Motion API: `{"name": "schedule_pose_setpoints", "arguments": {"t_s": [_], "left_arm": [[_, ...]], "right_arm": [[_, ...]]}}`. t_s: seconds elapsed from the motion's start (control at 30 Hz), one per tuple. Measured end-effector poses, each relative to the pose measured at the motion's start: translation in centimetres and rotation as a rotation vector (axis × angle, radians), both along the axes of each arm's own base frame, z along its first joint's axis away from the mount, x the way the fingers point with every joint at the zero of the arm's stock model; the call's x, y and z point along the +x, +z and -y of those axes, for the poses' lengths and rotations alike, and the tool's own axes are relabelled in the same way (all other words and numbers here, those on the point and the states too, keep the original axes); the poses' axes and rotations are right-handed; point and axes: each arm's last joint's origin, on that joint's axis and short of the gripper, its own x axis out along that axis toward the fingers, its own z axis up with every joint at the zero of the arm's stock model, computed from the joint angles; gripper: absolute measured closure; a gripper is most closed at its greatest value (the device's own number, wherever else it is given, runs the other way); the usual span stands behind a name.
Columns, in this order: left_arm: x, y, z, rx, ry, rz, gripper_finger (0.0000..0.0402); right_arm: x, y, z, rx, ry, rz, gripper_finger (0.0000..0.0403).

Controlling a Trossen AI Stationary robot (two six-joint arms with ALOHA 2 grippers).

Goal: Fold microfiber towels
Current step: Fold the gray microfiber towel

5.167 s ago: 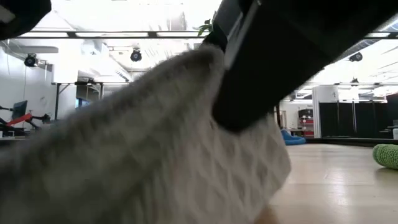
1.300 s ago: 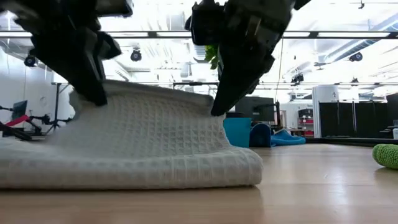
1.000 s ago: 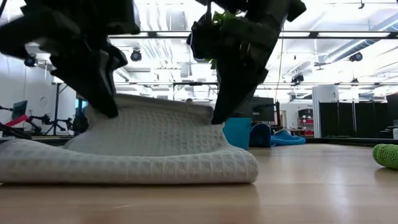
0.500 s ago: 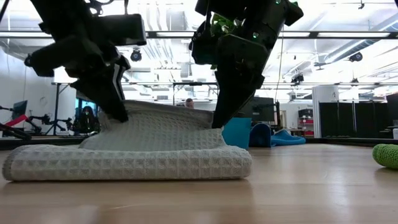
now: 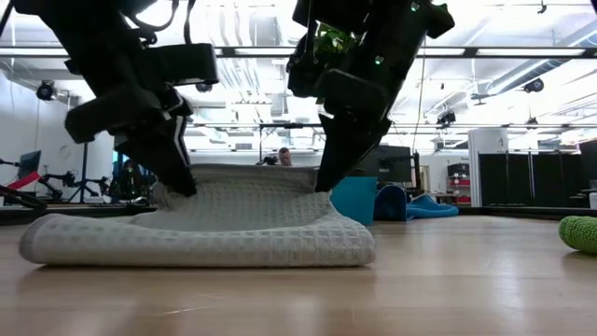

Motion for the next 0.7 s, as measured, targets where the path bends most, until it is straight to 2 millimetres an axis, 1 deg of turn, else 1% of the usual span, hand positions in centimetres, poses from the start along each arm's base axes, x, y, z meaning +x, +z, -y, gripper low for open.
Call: {"name": "schedule_pose_setpoints", "arguments": {"t_s": [0.13,0.2,0.27,0.4,0.53,0.6,0.7], "left_arm": [[0.1,0.0,-0.4,0.006,0.015,0.003,0.0401],[0.2,0.0,-0.5,0.006,0.022,0.003,0.0392],[0.2,0.0,-0.7,0.007,0.029,-0.001,0.0374],[0.3,0.0,-1.0,0.017,0.041,-0.001,0.0325],[0.2,0.1,-1.1,0.040,0.052,0.004,0.0278],[-0.1,0.5,-1.3,0.033,0.070,0.004,0.0264],[-0.9,1.6,-1.7,0.036,0.097,-0.021,0.0259]], "right_arm": [[0.0,0.0,0.4,0.000,-0.016,-0.002,0.0394],[0.0,0.0,0.4,-0.003,-0.011,-0.004,0.0390],[-0.1,-0.1,0.5,-0.005,-0.011,-0.016,0.0380],[-0.2,-0.2,0.5,-0.016,-0.020,-0.029,0.0344],[-0.7,0.0,0.8,-0.090,-0.057,-0.063,0.0307],[-0.9,0.8,0.9,-0.101,-0.032,-0.046,0.0291],[-1.3,2.7,0.9,-0.110,0.002,0.004,0.0276]]}}
